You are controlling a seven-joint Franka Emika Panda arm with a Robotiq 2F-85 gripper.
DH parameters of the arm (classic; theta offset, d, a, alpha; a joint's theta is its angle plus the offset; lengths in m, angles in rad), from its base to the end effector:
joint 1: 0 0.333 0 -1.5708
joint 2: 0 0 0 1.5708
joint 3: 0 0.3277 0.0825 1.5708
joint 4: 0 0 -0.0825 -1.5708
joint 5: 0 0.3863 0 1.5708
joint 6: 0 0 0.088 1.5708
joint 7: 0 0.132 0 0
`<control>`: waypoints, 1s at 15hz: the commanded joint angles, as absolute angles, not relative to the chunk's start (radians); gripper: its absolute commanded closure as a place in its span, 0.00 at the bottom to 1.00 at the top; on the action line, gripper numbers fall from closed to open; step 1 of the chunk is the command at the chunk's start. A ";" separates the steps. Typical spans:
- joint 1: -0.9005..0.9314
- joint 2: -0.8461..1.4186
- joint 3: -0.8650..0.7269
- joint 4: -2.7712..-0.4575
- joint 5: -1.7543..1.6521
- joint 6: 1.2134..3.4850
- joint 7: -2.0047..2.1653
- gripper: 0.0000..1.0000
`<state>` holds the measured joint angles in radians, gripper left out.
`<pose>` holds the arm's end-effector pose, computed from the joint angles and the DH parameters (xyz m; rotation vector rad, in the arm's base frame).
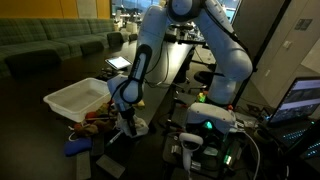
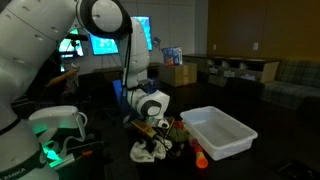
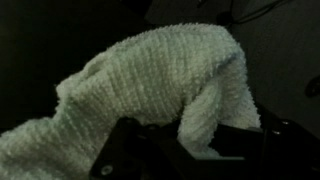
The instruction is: Wipe the counter with the cloth
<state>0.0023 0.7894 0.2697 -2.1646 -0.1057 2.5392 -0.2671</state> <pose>0.4561 0.1551 -0.0004 -2.7990 -0.8639 0.5637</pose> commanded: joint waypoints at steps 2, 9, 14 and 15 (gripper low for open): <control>0.033 0.886 0.315 -2.041 0.000 2.565 -0.257 0.98; 0.076 0.898 0.381 -2.014 0.085 2.591 -0.251 0.98; 0.066 0.831 0.354 -2.070 0.055 2.608 -0.271 1.00; 0.064 0.806 0.336 -2.092 0.047 2.627 -0.267 0.99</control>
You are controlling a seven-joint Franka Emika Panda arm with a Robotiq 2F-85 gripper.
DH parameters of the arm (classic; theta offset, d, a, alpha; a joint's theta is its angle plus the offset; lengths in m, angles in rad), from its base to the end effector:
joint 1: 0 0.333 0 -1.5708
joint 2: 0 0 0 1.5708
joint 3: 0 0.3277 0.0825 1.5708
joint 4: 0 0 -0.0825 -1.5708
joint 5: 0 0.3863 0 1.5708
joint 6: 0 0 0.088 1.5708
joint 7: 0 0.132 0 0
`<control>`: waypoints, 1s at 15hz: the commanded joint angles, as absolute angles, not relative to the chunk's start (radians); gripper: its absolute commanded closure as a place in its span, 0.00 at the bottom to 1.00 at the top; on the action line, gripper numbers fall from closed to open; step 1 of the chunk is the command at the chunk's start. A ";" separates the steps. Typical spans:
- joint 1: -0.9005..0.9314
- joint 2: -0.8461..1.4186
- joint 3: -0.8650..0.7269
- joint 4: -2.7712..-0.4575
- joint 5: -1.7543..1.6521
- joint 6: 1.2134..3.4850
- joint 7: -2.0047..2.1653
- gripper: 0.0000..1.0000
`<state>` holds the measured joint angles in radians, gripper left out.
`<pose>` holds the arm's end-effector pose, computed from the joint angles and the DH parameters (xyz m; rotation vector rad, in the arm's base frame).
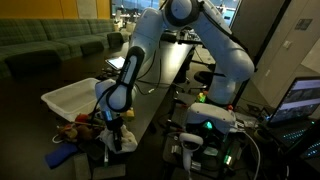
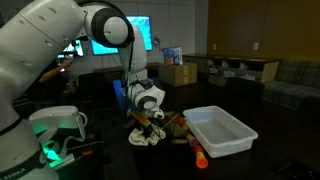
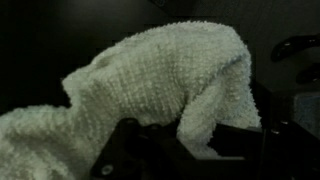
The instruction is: Wipe the counter with the cloth
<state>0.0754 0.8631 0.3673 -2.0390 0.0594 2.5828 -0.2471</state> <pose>0.4724 0.2544 0.0054 -2.7152 -0.7699 0.4318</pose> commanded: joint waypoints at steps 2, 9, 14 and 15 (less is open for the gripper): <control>0.059 0.766 0.290 -2.130 0.025 2.664 -0.263 0.99; -0.094 0.688 0.216 -2.255 0.023 2.605 -0.382 1.00; -0.120 0.687 0.089 -2.268 -0.028 2.568 -0.356 1.00; -0.112 0.687 0.051 -2.264 -0.046 2.578 -0.334 0.99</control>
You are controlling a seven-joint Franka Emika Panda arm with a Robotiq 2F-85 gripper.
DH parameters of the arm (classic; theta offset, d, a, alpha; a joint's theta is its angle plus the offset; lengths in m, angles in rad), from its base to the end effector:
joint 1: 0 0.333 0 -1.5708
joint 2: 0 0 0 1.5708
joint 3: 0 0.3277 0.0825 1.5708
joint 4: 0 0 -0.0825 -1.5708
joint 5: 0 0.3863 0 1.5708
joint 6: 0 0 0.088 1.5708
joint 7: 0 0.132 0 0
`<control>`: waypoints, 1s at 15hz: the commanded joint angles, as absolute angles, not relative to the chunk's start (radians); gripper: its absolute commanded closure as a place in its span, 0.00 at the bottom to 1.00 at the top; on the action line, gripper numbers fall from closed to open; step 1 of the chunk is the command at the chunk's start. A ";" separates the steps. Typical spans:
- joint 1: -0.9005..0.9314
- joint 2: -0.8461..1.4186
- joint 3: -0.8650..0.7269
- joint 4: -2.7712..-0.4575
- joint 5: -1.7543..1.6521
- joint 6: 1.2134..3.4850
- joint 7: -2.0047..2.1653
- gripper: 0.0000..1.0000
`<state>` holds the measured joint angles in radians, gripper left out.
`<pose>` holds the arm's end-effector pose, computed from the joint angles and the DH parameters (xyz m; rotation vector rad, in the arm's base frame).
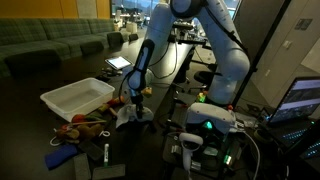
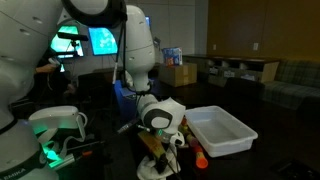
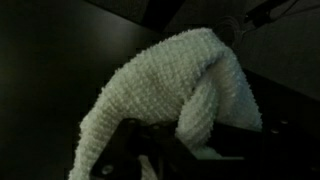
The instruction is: Wipe the counter with the cloth
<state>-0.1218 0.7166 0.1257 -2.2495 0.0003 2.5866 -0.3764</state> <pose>0.4608 0.0145 0.0077 -2.8923 -0.5338 0.5233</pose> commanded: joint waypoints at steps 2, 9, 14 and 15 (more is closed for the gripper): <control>-0.108 0.698 -0.006 -2.240 -0.073 2.588 -0.302 0.99; -0.052 0.759 -0.196 -2.116 -0.192 2.612 -0.101 0.99; -0.043 0.793 -0.243 -2.025 -0.209 2.612 -0.001 0.99; -0.038 0.804 -0.250 -2.002 -0.210 2.615 0.017 0.99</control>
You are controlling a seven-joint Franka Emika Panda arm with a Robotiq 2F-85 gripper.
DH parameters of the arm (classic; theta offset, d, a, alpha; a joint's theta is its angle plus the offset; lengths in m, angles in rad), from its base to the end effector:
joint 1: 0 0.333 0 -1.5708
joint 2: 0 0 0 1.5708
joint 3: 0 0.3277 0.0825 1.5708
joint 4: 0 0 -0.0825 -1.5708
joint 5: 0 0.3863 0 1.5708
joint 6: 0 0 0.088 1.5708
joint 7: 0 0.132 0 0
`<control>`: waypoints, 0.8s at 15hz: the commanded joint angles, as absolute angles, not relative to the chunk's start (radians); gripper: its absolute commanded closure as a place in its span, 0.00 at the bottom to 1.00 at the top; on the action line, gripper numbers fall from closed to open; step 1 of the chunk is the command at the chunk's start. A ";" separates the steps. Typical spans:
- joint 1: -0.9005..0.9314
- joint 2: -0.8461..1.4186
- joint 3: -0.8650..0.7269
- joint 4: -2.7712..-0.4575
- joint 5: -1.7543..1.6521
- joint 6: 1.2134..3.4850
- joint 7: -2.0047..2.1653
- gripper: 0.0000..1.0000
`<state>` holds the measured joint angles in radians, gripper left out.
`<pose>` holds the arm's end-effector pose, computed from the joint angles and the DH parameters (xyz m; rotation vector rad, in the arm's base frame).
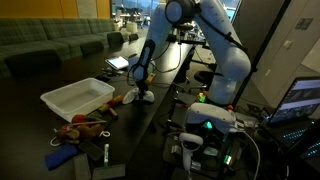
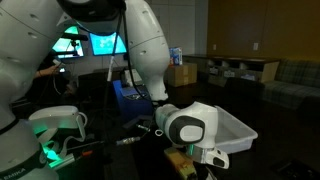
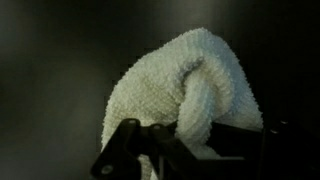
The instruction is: Wipe the counter with the cloth
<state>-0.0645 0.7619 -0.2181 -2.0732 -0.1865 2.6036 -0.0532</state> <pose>0.5168 -0.1628 0.0307 2.9247 -0.0227 -0.3839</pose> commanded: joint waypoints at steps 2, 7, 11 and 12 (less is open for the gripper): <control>-0.040 0.823 -0.247 -1.958 -0.204 2.612 0.033 0.99; -0.026 0.874 -0.218 -1.870 -0.196 2.621 0.049 0.99; -0.012 0.906 -0.162 -1.840 -0.177 2.638 0.042 0.99; -0.013 0.909 -0.143 -1.837 -0.172 2.634 0.035 0.99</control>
<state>-0.0243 0.8754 -0.1754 -1.8752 -0.1860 2.6216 0.0291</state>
